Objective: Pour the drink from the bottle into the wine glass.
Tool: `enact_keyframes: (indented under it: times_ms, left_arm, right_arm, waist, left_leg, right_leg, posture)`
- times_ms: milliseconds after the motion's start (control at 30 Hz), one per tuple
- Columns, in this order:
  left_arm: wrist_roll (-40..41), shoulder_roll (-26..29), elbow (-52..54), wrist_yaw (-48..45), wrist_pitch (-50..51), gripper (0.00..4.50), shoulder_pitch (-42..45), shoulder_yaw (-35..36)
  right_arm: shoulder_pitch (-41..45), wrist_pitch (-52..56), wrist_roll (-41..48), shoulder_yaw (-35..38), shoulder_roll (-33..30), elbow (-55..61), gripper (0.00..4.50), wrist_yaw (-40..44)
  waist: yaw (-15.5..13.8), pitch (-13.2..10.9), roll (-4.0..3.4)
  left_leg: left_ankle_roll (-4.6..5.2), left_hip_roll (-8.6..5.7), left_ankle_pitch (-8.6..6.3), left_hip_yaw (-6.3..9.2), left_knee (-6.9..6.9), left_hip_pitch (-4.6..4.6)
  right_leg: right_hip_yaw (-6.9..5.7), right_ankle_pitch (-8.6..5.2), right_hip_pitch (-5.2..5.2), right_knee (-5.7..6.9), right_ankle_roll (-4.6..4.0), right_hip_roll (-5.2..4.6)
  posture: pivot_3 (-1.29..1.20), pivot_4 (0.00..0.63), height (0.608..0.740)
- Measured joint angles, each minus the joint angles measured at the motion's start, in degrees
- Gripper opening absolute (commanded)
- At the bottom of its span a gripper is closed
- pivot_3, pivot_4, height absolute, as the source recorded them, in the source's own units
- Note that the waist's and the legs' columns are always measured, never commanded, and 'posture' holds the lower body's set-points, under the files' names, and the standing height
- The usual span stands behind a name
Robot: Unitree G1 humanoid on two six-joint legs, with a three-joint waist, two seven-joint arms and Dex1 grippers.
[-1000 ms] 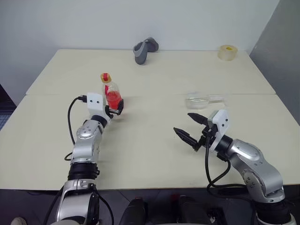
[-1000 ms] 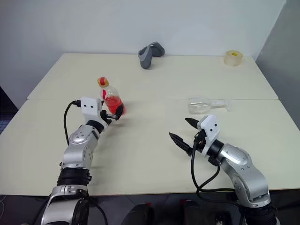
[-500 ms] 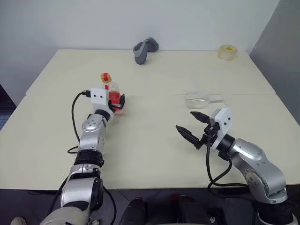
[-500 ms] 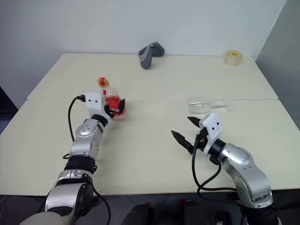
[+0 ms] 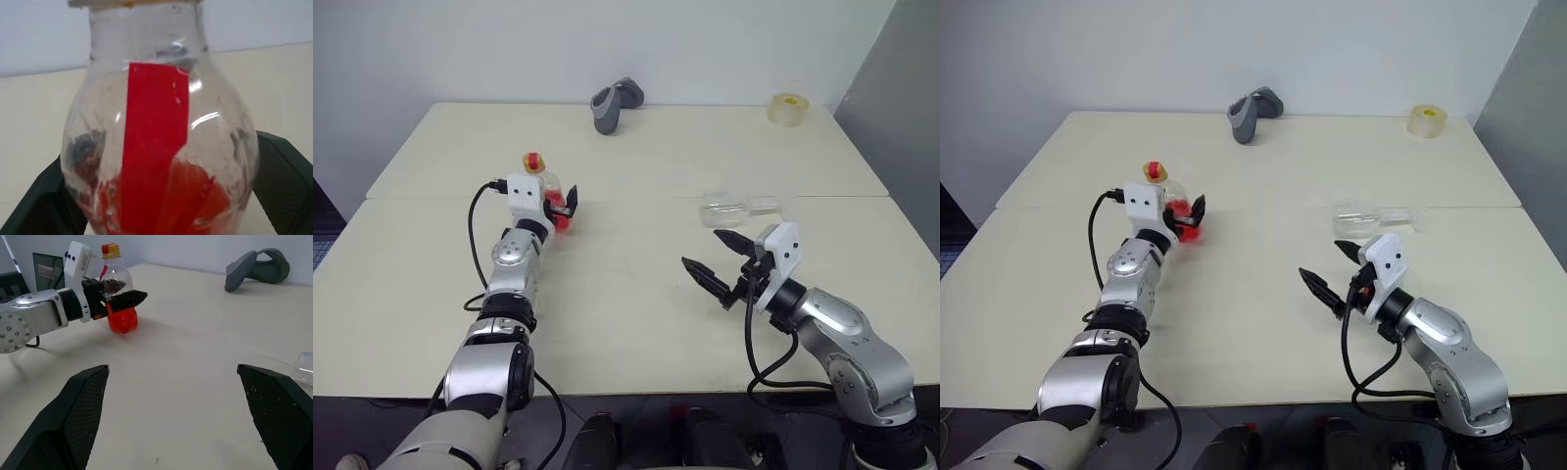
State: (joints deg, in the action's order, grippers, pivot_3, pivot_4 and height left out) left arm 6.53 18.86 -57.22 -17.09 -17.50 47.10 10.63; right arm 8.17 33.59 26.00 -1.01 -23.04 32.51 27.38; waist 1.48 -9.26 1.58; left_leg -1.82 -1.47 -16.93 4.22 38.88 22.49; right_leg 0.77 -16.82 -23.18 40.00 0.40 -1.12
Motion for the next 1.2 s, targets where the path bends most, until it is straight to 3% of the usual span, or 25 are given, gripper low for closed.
enact_keyframes:
  times_ms: [167, 333, 600, 833, 1033, 1200]
  left_arm:
    - [0.1, 0.1, -1.3, -0.6, -1.1, 2.73, 0.3, 0.9]
    - [0.1, 0.1, -1.7, -1.2, -1.6, 2.18, 0.4, 1.0]
    - [0.2, -0.1, 0.4, -5.4, 2.0, 2.07, 0.9, -0.2]
    - [1.7, -0.6, 9.5, -23.3, 13.2, 2.06, 3.7, -6.4]
    - [1.6, -1.5, 11.3, -31.7, 13.7, 2.05, 6.9, -9.8]
    - [1.7, -4.8, 12.5, -38.0, 12.1, 2.05, 7.2, -12.9]
  right_arm:
    - [0.1, 0.0, 0.0, 0.1, 0.0, 0.0, 4.50, -0.1]
    - [0.6, 0.0, 0.0, 0.4, 0.0, -0.1, 4.50, -0.2]
    - [6.5, 1.2, -2.2, 0.3, 0.1, -2.7, 4.50, -3.6]
    - [23.2, 6.2, -4.6, -2.4, 0.3, -10.3, 4.50, -5.2]
    - [32.9, 7.1, -5.8, -5.3, 0.9, -19.4, 4.50, -2.1]
    - [39.6, 12.6, -2.2, -3.5, 4.2, -25.2, 4.50, -0.8]
  waist:
    - [0.0, 0.0, 0.00]
    - [0.0, 0.0, 0.00]
    - [0.0, 0.0, 0.00]
    - [0.3, 0.0, -0.01]
    - [0.4, 0.0, -0.02]
    - [0.4, 0.0, -0.02]
  left_leg:
    - [0.00, -0.01, 0.00, 0.00, 0.00, 0.00]
    - [0.00, -0.01, 0.00, 0.00, 0.00, 0.00]
    - [-0.03, -0.04, 0.02, 0.01, 0.05, 0.03]
    - [-0.05, -0.05, 0.04, 0.01, 0.06, 0.17]
    - [-0.04, -0.06, 0.04, -0.02, 0.07, 0.17]
    - [-0.04, -0.04, 0.04, -0.01, 0.08, 0.27]
  right_leg:
    - [0.00, 0.00, 0.00, 0.00, 0.00, 0.00]
    - [0.00, 0.00, 0.00, 0.01, 0.00, 0.00]
    - [-0.01, 0.00, -0.02, 0.03, 0.00, 0.00]
    - [0.00, 0.00, -0.16, 0.03, -0.01, 0.00]
    - [0.02, 0.01, -0.16, 0.03, -0.01, -0.01]
    - [0.03, 0.01, -0.23, 0.01, -0.02, -0.03]
  posture:
    - [0.00, 0.150, 0.740]
    - [0.00, 0.150, 0.740]
    - [0.00, 0.150, 0.740]
    - [0.00, 0.150, 0.740]
    - [0.00, 0.150, 0.740]
    - [0.00, 0.150, 0.740]
